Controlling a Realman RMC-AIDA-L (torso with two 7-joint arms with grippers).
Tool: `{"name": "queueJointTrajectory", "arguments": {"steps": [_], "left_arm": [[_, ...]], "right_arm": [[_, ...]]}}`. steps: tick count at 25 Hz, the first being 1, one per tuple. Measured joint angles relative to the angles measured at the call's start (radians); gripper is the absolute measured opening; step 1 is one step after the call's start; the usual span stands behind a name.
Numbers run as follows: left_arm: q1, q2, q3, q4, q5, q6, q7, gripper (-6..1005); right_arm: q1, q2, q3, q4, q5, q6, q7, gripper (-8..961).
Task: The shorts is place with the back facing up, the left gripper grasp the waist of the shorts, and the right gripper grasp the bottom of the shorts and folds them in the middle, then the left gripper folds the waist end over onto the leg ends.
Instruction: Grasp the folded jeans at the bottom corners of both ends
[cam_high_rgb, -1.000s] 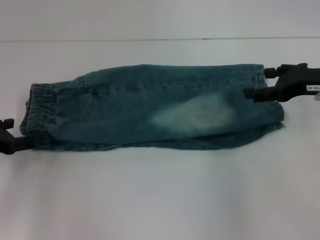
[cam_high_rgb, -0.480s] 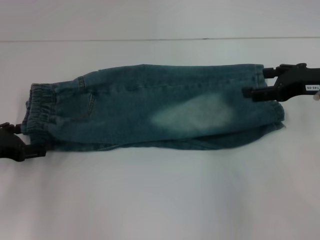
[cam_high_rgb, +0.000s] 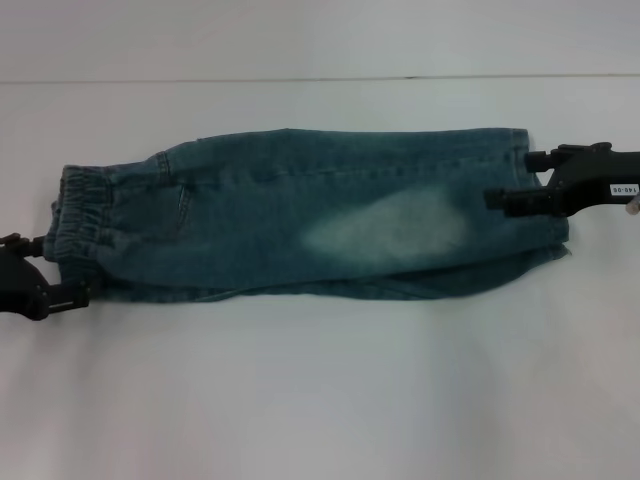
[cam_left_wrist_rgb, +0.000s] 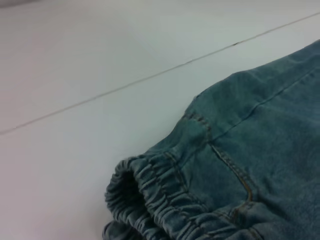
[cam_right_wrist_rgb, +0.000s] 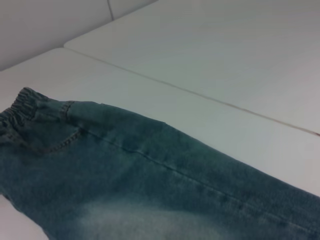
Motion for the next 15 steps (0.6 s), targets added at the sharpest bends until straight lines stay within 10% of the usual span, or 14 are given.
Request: {"name": "queueJointTrajectory", "arguments": {"steps": [15], "left_arm": [[-0.012,0.005,0.002,-0.066,-0.019,-0.025,0.103,528]], "right_arm": [[-0.012,0.000,0.005,0.021,0.027,-0.021,0.012,945]]}}
